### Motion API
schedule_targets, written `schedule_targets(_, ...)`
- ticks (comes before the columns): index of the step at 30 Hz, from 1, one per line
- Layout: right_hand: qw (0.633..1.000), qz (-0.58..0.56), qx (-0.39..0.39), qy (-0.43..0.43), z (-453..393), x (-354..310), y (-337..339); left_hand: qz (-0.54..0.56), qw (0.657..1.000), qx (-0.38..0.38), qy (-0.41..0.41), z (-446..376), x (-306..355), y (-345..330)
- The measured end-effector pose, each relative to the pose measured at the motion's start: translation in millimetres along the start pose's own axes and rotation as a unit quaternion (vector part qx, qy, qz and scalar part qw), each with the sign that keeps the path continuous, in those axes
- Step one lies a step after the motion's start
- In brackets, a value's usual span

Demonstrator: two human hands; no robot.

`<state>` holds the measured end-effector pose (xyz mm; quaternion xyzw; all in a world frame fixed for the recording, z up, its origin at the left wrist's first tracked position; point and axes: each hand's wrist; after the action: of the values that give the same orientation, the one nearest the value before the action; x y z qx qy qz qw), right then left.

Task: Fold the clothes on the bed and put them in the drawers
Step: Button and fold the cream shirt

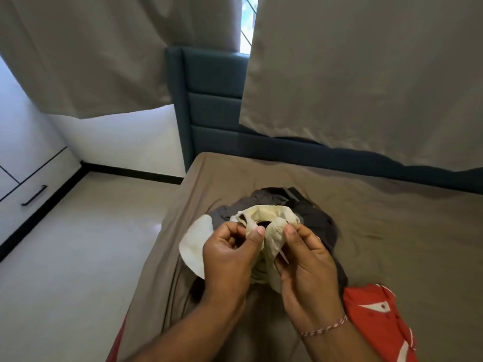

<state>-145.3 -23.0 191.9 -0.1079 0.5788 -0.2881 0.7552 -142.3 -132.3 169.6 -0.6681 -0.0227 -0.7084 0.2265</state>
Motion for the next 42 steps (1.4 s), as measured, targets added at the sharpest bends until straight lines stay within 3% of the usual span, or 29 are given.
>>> schedule_targets(7, 0.998, 0.007, -0.042, 0.048, 1.8, 19.2, -15.6, 0.075, 0.996, -0.013, 0.055, -0.9, 5.7, -1.2)
schedule_targets(13, 0.995, 0.055, -0.047, 0.062, -6.5, 27.1, -17.5, 0.249, 0.949, 0.003, 0.195, -6.4, 4.5, -6.8)
schedule_targets(18, 0.987, 0.121, -0.036, 0.104, -10.8, 36.1, -20.6, 0.203, 0.968, 0.018, 0.146, -17.2, -2.8, -5.2)
schedule_targets(24, 0.991, 0.089, -0.029, 0.092, -20.5, 32.2, -17.6, 0.084, 0.994, -0.029, 0.067, -21.5, -13.3, 1.9)
schedule_targets(31, 0.994, 0.060, -0.063, 0.068, -20.0, 24.1, -10.2, 0.106, 0.992, 0.001, 0.075, -14.4, -10.1, -7.3)
schedule_targets(42, 0.941, 0.234, -0.075, 0.234, -26.7, 11.2, 9.4, 0.093, 0.988, -0.059, 0.107, -12.2, 11.5, -9.9)
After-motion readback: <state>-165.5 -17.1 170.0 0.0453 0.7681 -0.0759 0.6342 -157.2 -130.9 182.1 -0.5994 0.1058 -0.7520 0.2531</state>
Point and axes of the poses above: each hand's wrist, its own z-axis away from the middle knuckle, its own y-axis out of the back of the hand, x = y × z, and after that the axes turned 5 degrees about z, right-handed
